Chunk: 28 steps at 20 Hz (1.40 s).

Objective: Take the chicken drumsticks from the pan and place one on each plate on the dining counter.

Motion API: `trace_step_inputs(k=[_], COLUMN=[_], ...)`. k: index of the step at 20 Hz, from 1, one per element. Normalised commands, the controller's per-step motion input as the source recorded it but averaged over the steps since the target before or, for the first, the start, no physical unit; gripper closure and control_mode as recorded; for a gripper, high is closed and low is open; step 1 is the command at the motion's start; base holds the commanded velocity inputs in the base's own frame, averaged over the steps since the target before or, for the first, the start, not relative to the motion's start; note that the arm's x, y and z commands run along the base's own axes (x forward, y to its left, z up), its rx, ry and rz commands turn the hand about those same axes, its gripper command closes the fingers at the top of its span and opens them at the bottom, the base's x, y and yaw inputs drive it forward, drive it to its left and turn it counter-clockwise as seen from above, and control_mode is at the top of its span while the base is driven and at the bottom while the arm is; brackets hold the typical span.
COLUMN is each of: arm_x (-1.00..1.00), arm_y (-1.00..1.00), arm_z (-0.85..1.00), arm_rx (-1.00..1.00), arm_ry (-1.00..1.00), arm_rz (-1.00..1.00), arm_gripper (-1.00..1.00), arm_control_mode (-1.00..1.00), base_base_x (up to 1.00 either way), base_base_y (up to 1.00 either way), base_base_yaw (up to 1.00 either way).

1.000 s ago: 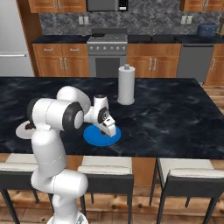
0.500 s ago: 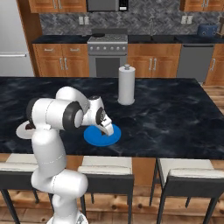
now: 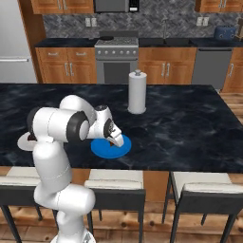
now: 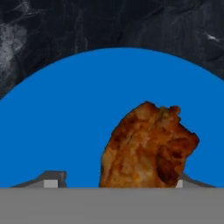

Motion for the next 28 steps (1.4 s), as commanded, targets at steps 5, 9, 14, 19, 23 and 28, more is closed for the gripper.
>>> trace_step_inputs(k=[5,9,14,19,23,28], arm_x=[0.00,0.00,-0.19,-0.66,-1.00,-1.00], arm_y=[0.09,0.01,0.00,0.00,0.15,0.38], arm_z=[0.14,0.56,0.92,1.00,0.92,0.56], arm_rx=[0.00,0.00,0.00,0.00,-0.01,-0.03], arm_ry=[-0.02,-0.01,0.00,0.00,-0.04,-0.05], arm_rz=[0.12,0.09,0.04,0.01,0.06,0.12], arm_gripper=[-1.00,-1.00,-1.00,-1.00,-1.00,-1.00], arm_control_mode=[-1.00,-1.00,-1.00,-1.00,-1.00,-1.00], base_base_x=[0.00,0.00,0.00,0.00,0.00,0.00], base_base_y=[0.00,0.00,0.00,0.00,0.00,0.00], base_base_yaw=[0.00,0.00,0.00,0.00,0.00,0.00])
